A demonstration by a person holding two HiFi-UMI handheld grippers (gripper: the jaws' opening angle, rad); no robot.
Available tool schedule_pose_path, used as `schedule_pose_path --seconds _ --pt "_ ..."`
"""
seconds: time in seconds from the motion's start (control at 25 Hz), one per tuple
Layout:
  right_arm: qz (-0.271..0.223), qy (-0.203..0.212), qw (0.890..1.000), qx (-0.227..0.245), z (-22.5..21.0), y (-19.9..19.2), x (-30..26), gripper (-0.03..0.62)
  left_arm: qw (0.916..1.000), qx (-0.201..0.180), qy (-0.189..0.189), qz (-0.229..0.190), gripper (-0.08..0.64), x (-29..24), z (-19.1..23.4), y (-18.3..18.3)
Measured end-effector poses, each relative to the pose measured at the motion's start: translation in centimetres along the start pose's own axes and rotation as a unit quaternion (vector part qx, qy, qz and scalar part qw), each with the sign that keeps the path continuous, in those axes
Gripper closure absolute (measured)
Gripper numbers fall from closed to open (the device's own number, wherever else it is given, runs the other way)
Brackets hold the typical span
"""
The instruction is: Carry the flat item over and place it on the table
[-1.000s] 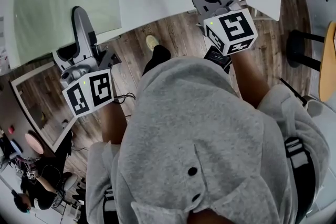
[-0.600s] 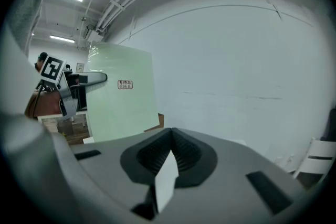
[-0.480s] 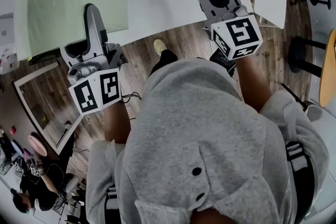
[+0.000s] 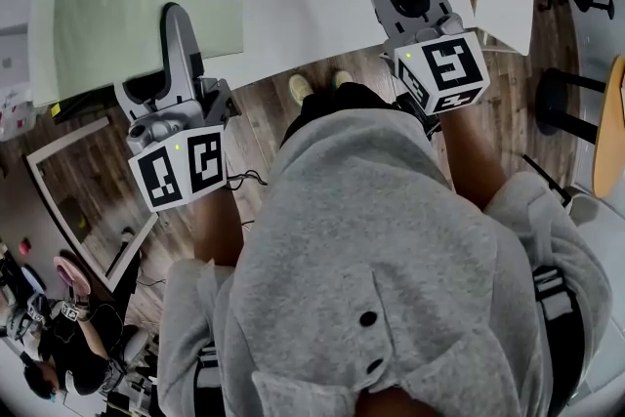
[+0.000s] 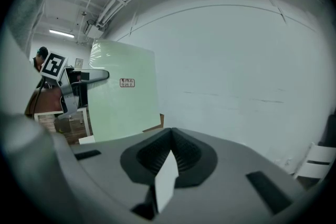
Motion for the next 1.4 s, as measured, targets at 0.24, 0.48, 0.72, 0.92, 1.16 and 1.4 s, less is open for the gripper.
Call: schedule_pose_path --seconds 0.24,0.48,0.72,0.92,1.16,1.4 --pt "-0.007 -0.004 1.0 0.001 0.0 0.1 0.0 0.565 1.0 0.003 -0.002 -0.003 0.279 0.0 0.1 -0.1" --pt "-0.011 -0.003 1.0 -0.004 -1.1 0.5 -0.8 0.565 1.0 -0.006 -0.005 0.002 0.279 -1.3 -0.3 0.1" --pt "-0.019 -0.004 1.0 -0.009 -4.9 1.7 -1.6 0.565 0.9998 -0.018 -0.003 0.001 0.279 -4.7 -2.2 0.3" --pt "-0.027 -0.001 1.0 -0.013 -6.2 2.2 -2.6 0.565 0.9997 -0.025 0.004 0.002 0.279 -6.0 -2.5 0.2" --pt "-0.035 0.006 0.999 -0.015 -8.8 2.9 -4.4 0.565 0.9994 -0.032 0.011 0.005 0.279 -8.8 -3.4 -0.3" --pt "-0.037 0.004 0.999 -0.019 -10.9 3.3 -6.0 0.565 0.9992 -0.038 0.014 0.005 0.279 -11.4 -3.6 -0.8"
Point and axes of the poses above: the fingertips, and each gripper's own axes: x backward along the fingers, z to its left, y out of its top, the point moved 7 cm from there along x, backward along the fingers, and after that the axes turned 15 degrees about -x, right-handed, at the moved point
